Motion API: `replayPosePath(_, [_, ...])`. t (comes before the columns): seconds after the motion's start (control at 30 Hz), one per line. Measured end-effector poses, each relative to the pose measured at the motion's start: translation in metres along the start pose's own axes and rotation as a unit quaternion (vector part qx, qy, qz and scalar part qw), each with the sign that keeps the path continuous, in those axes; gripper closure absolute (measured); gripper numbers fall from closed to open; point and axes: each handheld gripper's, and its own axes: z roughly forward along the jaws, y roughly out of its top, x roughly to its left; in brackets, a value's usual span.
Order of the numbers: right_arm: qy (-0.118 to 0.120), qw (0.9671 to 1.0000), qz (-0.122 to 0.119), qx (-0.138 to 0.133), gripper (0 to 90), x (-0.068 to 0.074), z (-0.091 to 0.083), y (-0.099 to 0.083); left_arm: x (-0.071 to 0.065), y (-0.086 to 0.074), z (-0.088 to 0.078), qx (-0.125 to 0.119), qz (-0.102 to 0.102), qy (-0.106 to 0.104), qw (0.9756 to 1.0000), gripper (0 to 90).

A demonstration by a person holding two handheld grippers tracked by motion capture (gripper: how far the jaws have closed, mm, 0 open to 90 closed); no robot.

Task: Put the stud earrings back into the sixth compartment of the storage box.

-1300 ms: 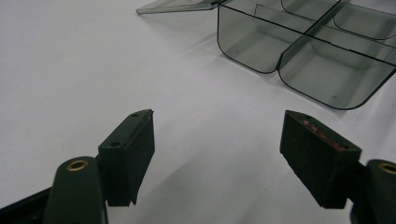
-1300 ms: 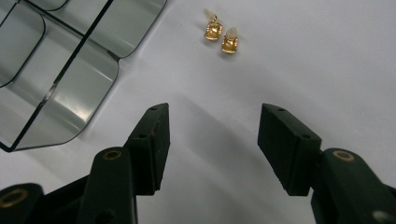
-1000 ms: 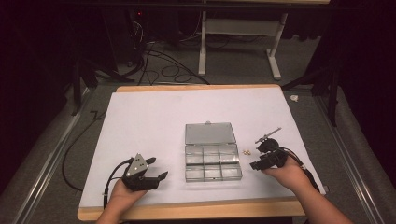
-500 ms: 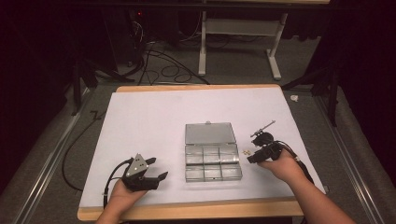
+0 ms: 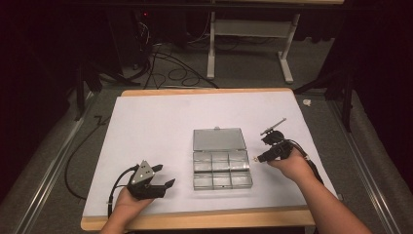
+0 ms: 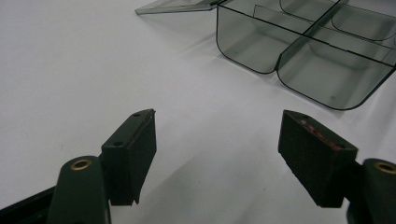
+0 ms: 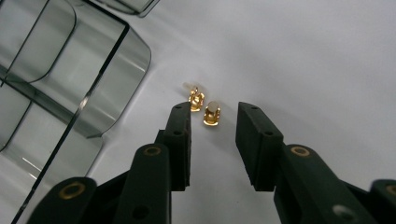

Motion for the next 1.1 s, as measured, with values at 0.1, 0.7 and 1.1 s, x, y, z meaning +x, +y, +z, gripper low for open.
replayPosePath(0.1, [0.003, 1.0, -0.001, 0.009, 72.3, -0.002, 0.003, 0.004, 0.0, 0.0, 0.0, 0.0, 0.001, 0.0, 1.0, 28.5])
replayPosePath(0.7, [0.002, 0.9995, -0.008, 0.031, 83.0, 0.0, 0.014, 0.013, 0.0, 0.0, 0.0, -0.001, 0.001, 0.0, 1.0, 28.4])
replayPosePath(1.1, [0.002, 0.9994, -0.008, 0.034, 86.3, -0.001, 0.015, 0.015, 0.0, 0.0, 0.0, 0.0, 0.0, 0.0, 1.0, 28.5])
